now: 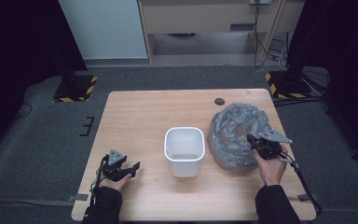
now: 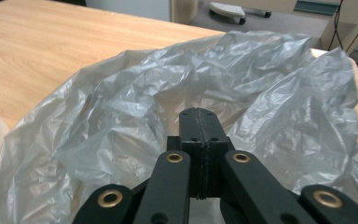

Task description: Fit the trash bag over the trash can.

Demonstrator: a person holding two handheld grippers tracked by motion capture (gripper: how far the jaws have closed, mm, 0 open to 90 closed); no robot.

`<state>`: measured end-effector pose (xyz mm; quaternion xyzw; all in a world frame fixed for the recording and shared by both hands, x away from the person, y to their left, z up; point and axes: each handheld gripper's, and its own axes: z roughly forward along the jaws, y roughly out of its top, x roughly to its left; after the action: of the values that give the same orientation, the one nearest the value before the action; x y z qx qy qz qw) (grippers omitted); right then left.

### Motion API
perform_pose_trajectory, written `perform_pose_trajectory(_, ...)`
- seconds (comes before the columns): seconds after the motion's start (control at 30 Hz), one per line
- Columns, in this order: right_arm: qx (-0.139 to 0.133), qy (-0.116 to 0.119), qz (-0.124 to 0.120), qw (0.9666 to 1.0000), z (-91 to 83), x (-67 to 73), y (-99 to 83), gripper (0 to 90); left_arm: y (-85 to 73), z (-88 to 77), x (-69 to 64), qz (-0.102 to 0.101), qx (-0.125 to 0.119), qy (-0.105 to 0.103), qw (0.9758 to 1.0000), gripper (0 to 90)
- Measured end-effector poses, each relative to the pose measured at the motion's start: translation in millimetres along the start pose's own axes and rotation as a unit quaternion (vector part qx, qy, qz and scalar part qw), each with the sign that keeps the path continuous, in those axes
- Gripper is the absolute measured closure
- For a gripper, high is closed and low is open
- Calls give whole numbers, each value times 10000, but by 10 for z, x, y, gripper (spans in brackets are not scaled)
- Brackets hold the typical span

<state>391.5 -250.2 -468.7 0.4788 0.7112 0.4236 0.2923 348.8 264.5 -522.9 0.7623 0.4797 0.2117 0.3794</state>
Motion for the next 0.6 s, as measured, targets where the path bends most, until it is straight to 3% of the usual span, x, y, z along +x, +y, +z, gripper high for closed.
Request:
perform_pose_trajectory(0.13,119,24,-107,9999,30,30,-26,896,2,-6,-1,0,-15,9,10000,336)
perform_pose_trajectory(0.2,157,84,-148,9997,53,69,-28,780,2,-6,2,-14,-20,10,10000,336)
perform_pose_trajectory(0.23,157,84,-148,9997,53,69,-28,780,2,-6,2,-14,-20,10,10000,336)
perform_pose_trajectory(0.4,-12,368,-190,9991,73,206,44,572,2,-3,-2,2,-13,6,10000,336)
perform_pose_trajectory(0.43,-12,368,-190,9991,73,206,44,572,2,-3,-2,2,-13,6,10000,336)
perform_pose_trajectory(0.47,101,542,-111,9984,122,271,41,512,2,-4,-3,2,-10,7,10000,336)
perform_pose_trajectory(0.6,412,539,-283,9973,258,362,-49,506,2,-8,-1,-10,-19,7,10000,336)
